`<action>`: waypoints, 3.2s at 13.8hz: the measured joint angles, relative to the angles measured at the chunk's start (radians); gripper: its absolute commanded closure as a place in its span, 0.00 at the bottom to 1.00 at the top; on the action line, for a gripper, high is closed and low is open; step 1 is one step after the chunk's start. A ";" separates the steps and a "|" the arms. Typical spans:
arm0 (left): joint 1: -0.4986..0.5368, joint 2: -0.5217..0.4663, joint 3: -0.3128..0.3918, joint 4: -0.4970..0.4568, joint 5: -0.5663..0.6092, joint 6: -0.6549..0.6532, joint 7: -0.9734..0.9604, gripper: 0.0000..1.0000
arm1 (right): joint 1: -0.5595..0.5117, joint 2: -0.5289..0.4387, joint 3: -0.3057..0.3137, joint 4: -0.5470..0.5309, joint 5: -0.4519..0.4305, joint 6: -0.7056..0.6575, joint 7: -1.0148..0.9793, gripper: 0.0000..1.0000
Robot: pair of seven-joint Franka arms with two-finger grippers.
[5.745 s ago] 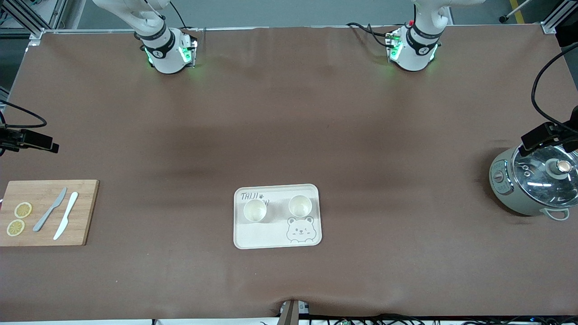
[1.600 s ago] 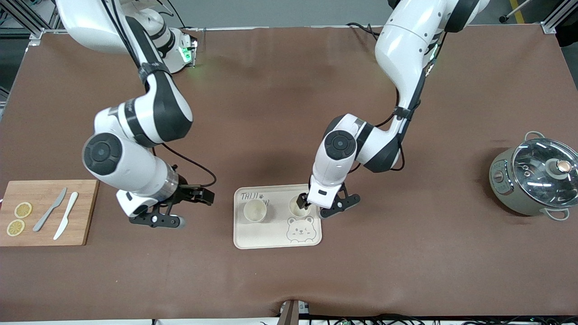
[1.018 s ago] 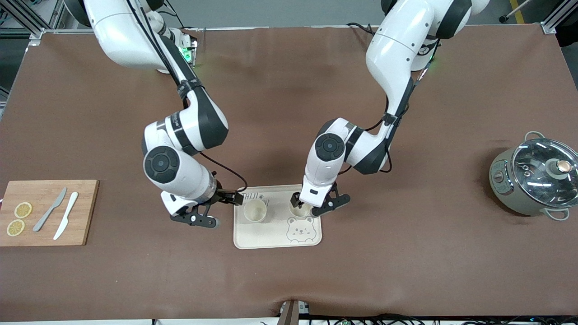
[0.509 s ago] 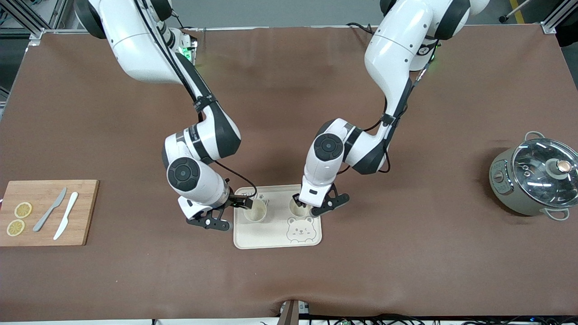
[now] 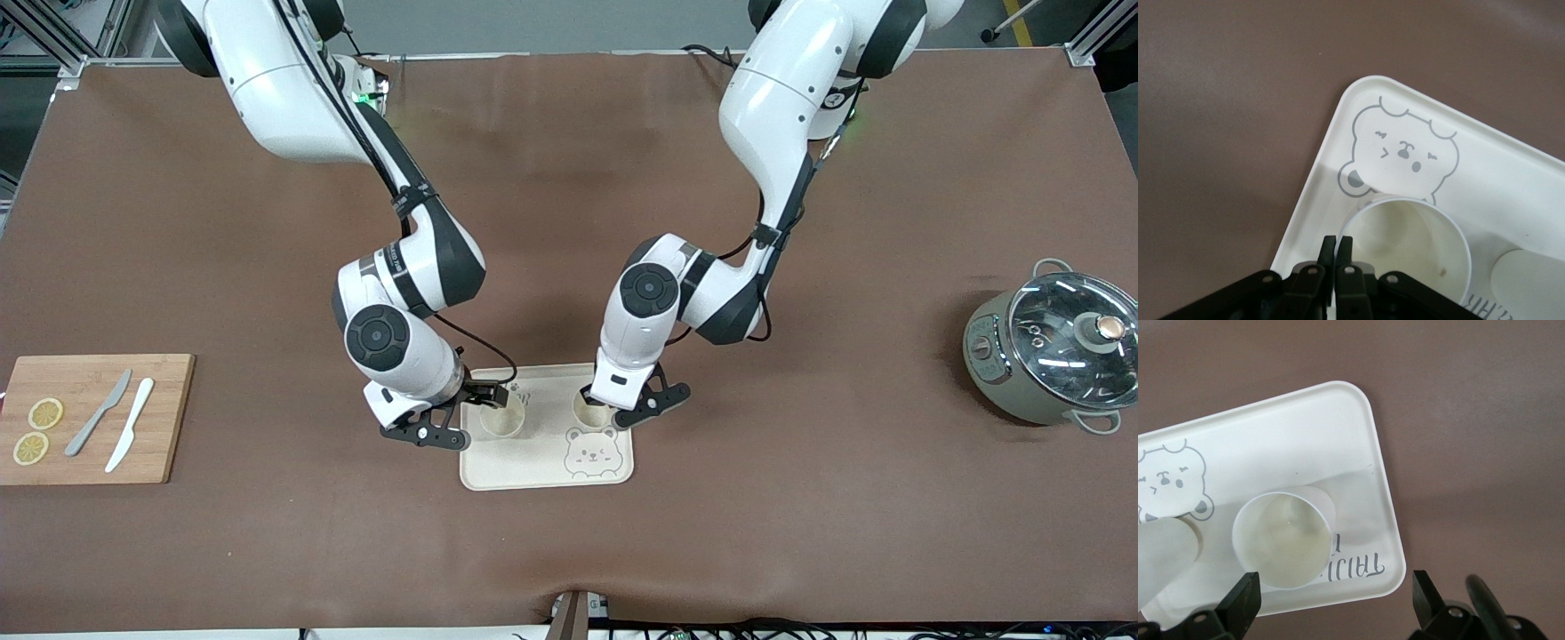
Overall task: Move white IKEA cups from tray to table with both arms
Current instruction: 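Lower both grippers around the two white cups and close them, then carry the cup with the left gripper toward the steel pot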
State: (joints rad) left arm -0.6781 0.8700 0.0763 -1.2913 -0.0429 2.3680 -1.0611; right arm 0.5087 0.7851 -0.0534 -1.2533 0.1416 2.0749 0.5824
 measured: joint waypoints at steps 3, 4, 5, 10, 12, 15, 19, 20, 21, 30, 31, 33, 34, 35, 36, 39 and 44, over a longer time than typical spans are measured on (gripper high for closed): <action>0.002 -0.010 0.017 0.009 0.000 -0.015 0.000 1.00 | 0.006 0.014 0.000 -0.001 0.000 0.017 0.002 0.00; 0.004 -0.017 0.020 0.010 0.000 -0.024 0.000 1.00 | 0.007 0.020 0.000 -0.001 0.000 0.025 0.002 0.00; 0.005 -0.027 0.025 0.011 0.000 -0.037 0.000 1.00 | 0.008 0.027 0.000 -0.001 0.000 0.037 0.002 0.00; 0.014 -0.066 0.075 0.012 0.000 -0.105 0.000 1.00 | 0.009 0.073 0.000 -0.002 0.000 0.103 0.002 0.00; 0.037 -0.073 0.082 0.011 0.000 -0.142 0.008 1.00 | 0.010 0.082 0.000 -0.002 0.000 0.119 0.002 0.00; 0.085 -0.084 0.084 0.011 0.000 -0.196 0.066 1.00 | 0.010 0.090 -0.001 -0.002 0.000 0.130 0.002 0.00; 0.146 -0.088 0.084 0.011 0.000 -0.248 0.124 1.00 | 0.010 0.096 -0.001 -0.002 0.000 0.148 0.002 0.00; 0.160 -0.088 0.084 0.011 0.000 -0.255 0.131 1.00 | 0.010 0.097 -0.001 -0.002 0.000 0.149 0.002 0.00; 0.175 -0.088 0.084 0.011 0.000 -0.258 0.145 1.00 | 0.010 0.099 -0.001 -0.002 0.000 0.149 0.002 0.00; 0.345 -0.088 0.087 0.006 0.000 -0.293 0.244 1.00 | 0.010 0.101 -0.002 -0.002 0.000 0.151 0.001 0.33; 0.367 -0.088 0.087 0.005 0.000 -0.298 0.258 1.00 | 0.010 0.104 -0.002 -0.002 0.000 0.151 0.001 0.33; 0.415 -0.088 0.087 0.005 0.000 -0.303 0.297 1.00 | 0.010 0.109 -0.002 -0.002 0.000 0.161 0.001 0.45; 0.440 -0.088 0.087 0.005 0.000 -0.304 0.314 1.00 | 0.010 0.111 -0.002 -0.002 0.000 0.168 0.001 0.50; 0.464 -0.088 0.088 0.005 0.000 -0.304 0.329 1.00 | 0.010 0.113 -0.002 -0.002 0.000 0.170 0.001 0.52; 0.486 -0.088 0.088 0.005 0.000 -0.304 0.341 1.00 | 0.010 0.114 -0.002 -0.002 0.000 0.170 0.001 0.56; 0.521 -0.088 0.087 0.002 0.000 -0.305 0.356 1.00 | 0.011 0.114 -0.002 -0.002 0.000 0.171 0.001 0.73; 0.530 -0.074 0.087 -0.008 0.000 -0.303 0.356 1.00 | 0.011 0.114 -0.002 -0.002 0.000 0.173 0.001 1.00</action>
State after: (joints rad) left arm -0.1486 0.7955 0.1636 -1.2988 -0.0429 2.0652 -0.7048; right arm 0.5195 0.8993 -0.0551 -1.2550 0.1415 2.2477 0.5837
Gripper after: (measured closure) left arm 0.969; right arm 0.833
